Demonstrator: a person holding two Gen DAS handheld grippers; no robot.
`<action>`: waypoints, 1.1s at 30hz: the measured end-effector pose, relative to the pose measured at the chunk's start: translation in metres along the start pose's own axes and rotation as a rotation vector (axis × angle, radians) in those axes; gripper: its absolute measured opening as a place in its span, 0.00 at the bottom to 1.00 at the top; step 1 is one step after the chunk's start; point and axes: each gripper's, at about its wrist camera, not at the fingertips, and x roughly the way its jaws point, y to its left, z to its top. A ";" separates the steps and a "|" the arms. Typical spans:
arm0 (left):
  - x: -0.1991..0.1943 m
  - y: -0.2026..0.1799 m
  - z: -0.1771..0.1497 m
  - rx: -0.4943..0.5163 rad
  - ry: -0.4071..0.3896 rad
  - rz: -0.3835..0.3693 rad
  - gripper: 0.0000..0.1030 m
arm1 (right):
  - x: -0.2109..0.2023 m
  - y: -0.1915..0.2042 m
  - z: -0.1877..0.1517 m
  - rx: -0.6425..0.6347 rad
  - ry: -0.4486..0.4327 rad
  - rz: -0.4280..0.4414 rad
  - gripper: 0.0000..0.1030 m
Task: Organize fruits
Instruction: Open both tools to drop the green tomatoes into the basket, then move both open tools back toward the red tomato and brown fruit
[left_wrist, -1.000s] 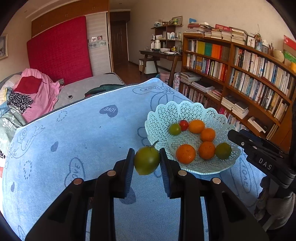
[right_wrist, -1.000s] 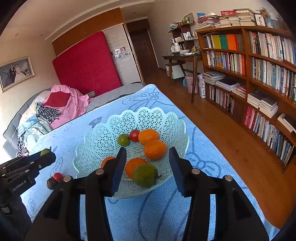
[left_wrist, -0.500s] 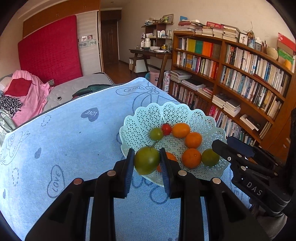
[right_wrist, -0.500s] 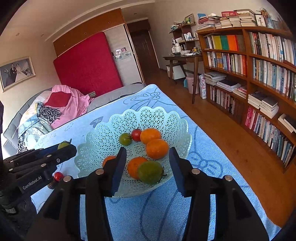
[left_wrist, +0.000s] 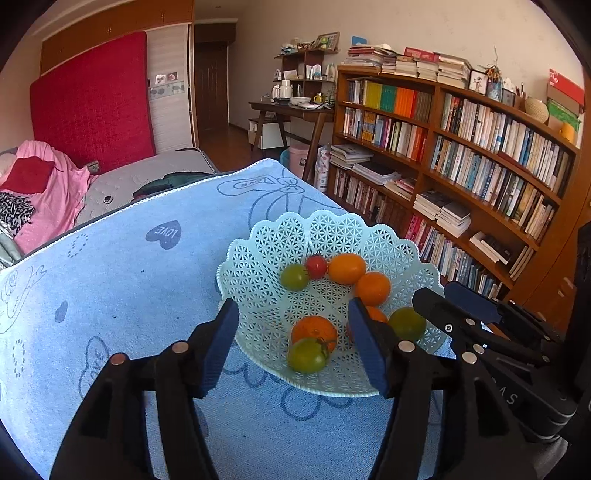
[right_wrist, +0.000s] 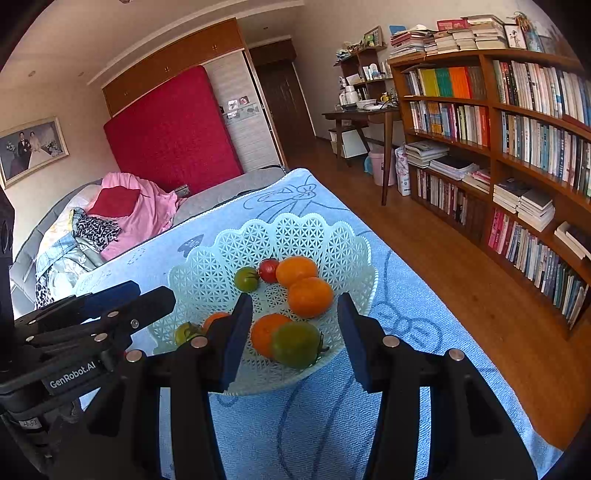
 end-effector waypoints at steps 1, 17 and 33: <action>0.000 0.002 0.000 -0.004 0.002 0.001 0.60 | 0.000 0.000 0.000 0.001 0.000 0.000 0.48; -0.017 0.022 -0.010 -0.053 0.002 0.056 0.68 | -0.006 0.011 -0.001 -0.018 -0.005 0.021 0.54; -0.042 0.068 -0.037 -0.163 0.020 0.145 0.68 | -0.011 0.028 -0.009 -0.050 0.002 0.057 0.54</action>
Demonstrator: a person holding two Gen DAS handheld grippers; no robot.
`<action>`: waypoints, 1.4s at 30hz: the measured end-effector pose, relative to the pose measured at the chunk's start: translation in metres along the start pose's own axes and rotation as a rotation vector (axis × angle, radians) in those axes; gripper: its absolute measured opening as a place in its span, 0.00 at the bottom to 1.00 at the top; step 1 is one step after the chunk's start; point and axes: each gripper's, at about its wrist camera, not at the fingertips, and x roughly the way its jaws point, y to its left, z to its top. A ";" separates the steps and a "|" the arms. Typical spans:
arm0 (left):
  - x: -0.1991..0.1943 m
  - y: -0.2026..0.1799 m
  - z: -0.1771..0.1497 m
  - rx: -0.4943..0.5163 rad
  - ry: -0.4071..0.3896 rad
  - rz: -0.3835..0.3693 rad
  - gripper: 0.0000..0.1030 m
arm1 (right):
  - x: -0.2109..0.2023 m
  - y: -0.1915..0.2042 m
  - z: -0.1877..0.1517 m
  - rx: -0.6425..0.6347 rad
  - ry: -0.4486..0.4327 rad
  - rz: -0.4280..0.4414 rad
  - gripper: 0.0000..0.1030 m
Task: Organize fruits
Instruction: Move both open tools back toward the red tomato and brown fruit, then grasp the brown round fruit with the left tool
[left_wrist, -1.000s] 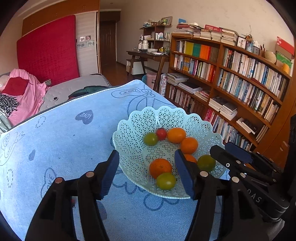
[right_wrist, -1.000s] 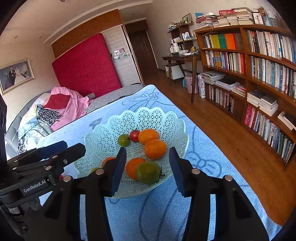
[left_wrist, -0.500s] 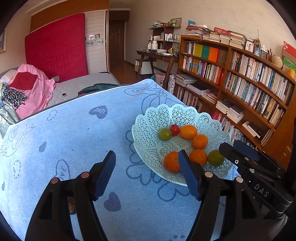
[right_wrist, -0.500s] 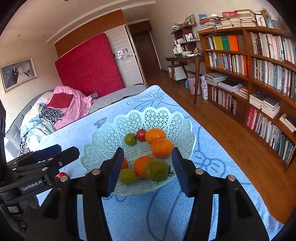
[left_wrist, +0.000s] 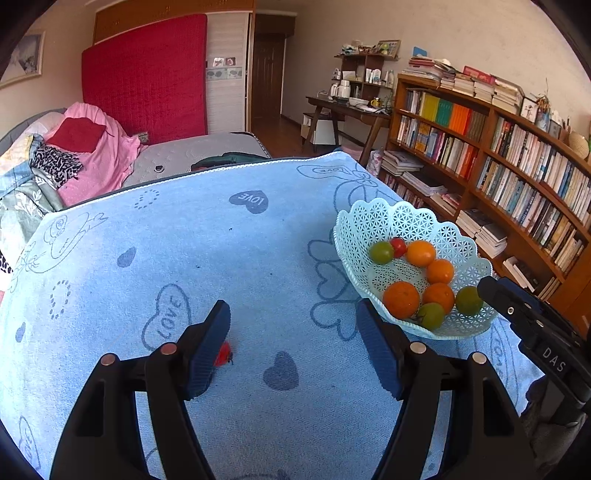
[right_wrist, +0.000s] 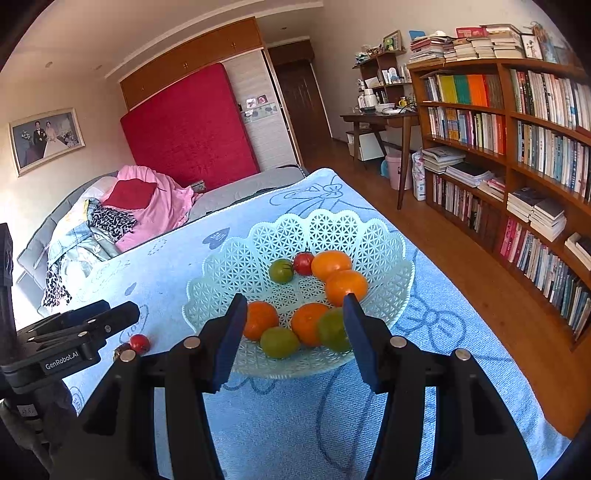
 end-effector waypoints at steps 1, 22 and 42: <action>-0.001 0.003 -0.002 -0.006 0.002 0.005 0.68 | 0.000 0.001 0.000 -0.002 0.002 0.003 0.54; -0.006 0.064 -0.045 -0.122 0.072 0.085 0.68 | 0.006 0.038 -0.017 -0.081 0.054 0.071 0.54; 0.026 0.072 -0.059 -0.114 0.163 0.108 0.51 | 0.008 0.045 -0.023 -0.100 0.073 0.096 0.54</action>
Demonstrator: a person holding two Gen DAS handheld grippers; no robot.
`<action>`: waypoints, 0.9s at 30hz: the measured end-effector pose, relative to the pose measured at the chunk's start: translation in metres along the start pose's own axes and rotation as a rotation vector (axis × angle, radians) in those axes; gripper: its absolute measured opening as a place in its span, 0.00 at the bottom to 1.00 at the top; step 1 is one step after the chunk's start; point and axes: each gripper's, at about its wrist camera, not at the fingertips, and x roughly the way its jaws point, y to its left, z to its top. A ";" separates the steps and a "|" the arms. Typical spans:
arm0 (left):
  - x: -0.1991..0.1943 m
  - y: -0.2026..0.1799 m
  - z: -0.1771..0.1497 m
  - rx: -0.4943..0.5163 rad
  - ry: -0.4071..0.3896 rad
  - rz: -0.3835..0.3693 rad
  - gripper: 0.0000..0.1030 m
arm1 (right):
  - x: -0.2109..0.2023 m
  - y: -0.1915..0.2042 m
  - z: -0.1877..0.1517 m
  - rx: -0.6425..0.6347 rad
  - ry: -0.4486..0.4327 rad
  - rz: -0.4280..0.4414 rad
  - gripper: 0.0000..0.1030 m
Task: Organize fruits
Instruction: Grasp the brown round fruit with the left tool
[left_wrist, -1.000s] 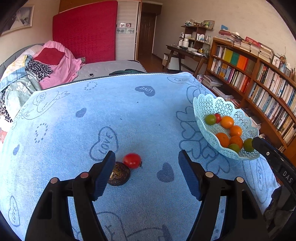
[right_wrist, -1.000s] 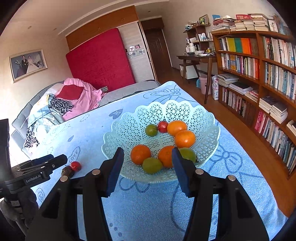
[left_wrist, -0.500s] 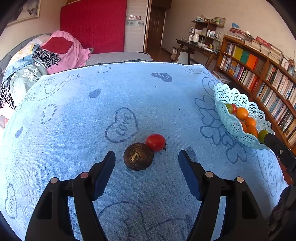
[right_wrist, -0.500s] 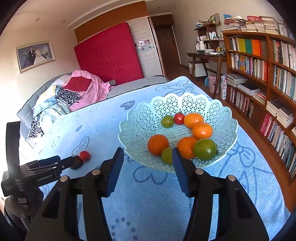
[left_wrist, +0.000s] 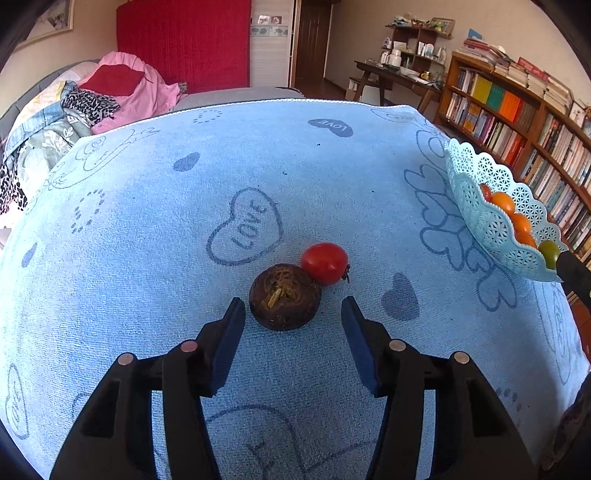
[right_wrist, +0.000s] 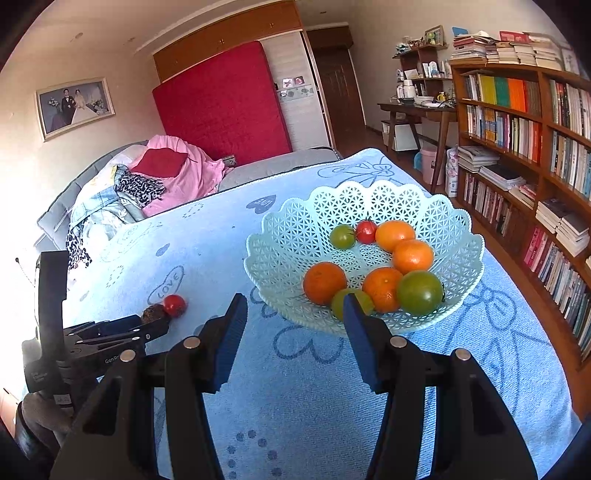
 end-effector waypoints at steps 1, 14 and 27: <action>0.002 0.000 0.000 0.001 0.004 0.000 0.49 | 0.000 0.000 0.000 -0.001 0.000 0.001 0.54; 0.005 -0.001 0.002 0.037 0.000 0.000 0.41 | -0.005 0.008 -0.002 -0.022 -0.008 0.014 0.54; -0.025 0.024 -0.016 0.001 -0.047 0.061 0.41 | -0.003 0.035 -0.007 -0.086 0.016 0.043 0.54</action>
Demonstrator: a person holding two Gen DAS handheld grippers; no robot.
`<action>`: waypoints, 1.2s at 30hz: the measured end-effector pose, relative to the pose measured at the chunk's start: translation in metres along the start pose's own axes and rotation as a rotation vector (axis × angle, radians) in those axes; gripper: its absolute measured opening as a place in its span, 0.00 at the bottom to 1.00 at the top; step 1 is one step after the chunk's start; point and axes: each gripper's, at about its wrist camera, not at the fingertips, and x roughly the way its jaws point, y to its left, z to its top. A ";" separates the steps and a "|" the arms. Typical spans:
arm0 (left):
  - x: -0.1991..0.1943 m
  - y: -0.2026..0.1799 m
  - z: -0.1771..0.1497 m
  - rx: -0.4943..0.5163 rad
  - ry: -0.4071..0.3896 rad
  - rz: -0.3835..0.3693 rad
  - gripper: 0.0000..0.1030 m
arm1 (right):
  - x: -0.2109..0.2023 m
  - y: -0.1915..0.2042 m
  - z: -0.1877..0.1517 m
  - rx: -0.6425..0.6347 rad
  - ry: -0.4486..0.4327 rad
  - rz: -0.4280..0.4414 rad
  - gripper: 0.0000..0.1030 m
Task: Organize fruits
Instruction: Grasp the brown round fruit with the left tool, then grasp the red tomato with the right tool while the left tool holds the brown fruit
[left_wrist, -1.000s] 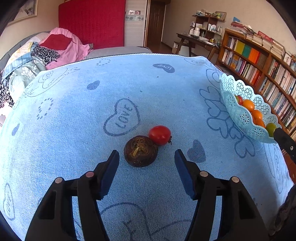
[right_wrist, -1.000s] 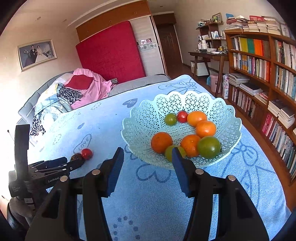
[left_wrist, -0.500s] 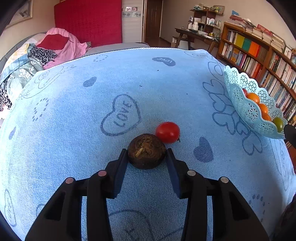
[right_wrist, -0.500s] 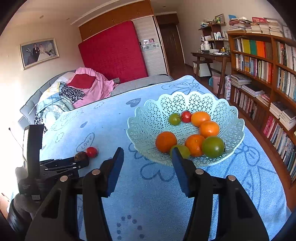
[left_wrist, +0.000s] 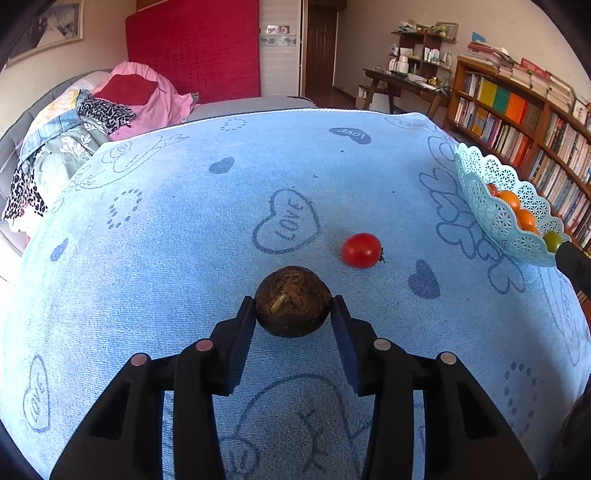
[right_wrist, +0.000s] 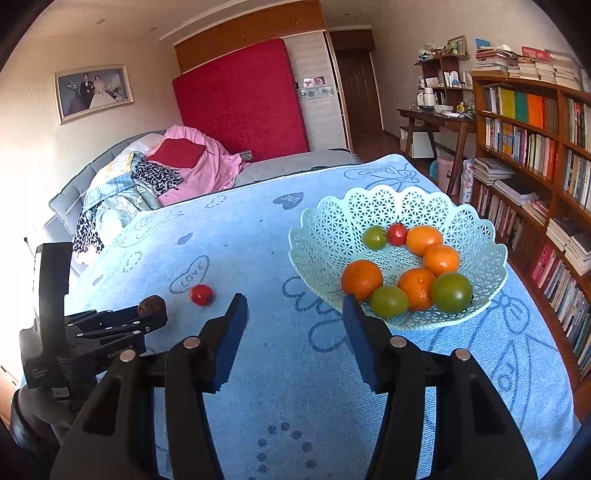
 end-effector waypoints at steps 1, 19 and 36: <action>-0.002 0.004 -0.003 -0.008 -0.003 0.007 0.41 | 0.002 0.004 -0.001 -0.008 0.009 0.004 0.54; -0.035 0.042 -0.016 -0.128 -0.110 0.108 0.41 | 0.083 0.084 0.009 -0.144 0.214 0.122 0.54; -0.034 0.050 -0.020 -0.180 -0.097 0.153 0.41 | 0.144 0.111 0.018 -0.176 0.278 0.098 0.44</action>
